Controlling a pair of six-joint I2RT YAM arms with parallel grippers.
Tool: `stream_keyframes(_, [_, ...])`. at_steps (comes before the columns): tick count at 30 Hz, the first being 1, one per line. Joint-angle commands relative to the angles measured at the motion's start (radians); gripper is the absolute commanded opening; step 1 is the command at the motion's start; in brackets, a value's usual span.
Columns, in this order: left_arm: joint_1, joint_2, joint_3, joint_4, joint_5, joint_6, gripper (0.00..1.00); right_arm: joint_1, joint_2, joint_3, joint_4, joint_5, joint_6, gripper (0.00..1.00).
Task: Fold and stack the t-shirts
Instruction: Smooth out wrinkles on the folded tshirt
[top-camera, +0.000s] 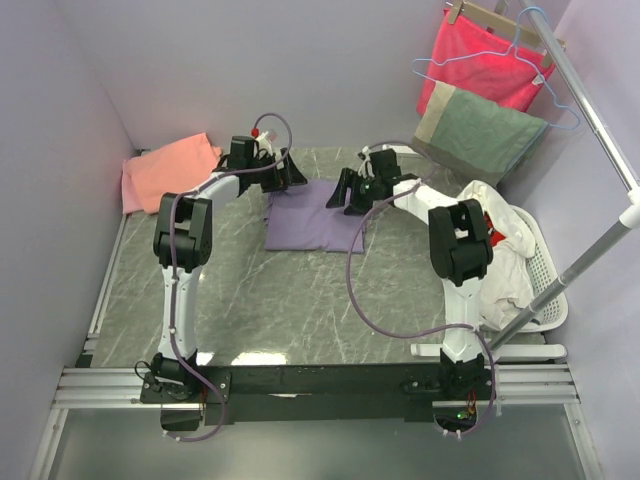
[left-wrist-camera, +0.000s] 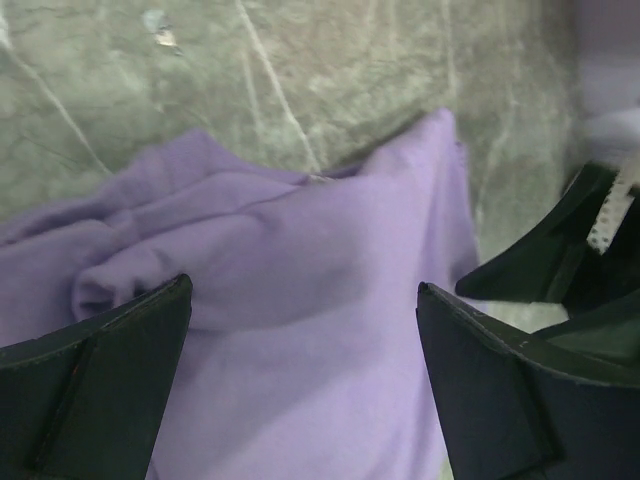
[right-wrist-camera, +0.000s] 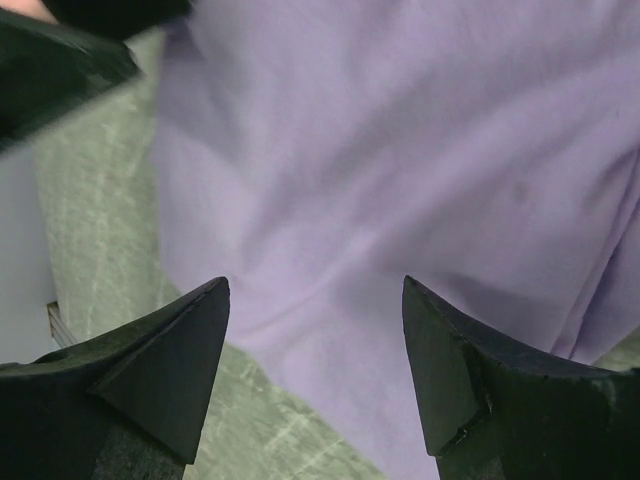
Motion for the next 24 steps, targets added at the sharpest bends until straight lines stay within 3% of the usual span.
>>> stream_keyframes(1, [0.001,0.053,0.087,-0.039,-0.054,0.052,1.0,0.011,0.042,-0.034,0.021,0.015,0.016,0.76])
stream_keyframes(12, [0.021,0.126,0.179,-0.006,-0.201,0.083,0.99,0.013,0.045,-0.113,-0.043,0.1,-0.005,0.77])
stream_keyframes(17, [0.04,0.176,0.289,-0.076,-0.282,0.119,1.0,0.014,0.005,-0.172,-0.054,0.153,-0.014,0.77])
stream_keyframes(24, [0.054,0.069,0.199,-0.044,-0.415,0.141,0.99,0.016,-0.066,-0.221,0.025,0.113,-0.039,0.77])
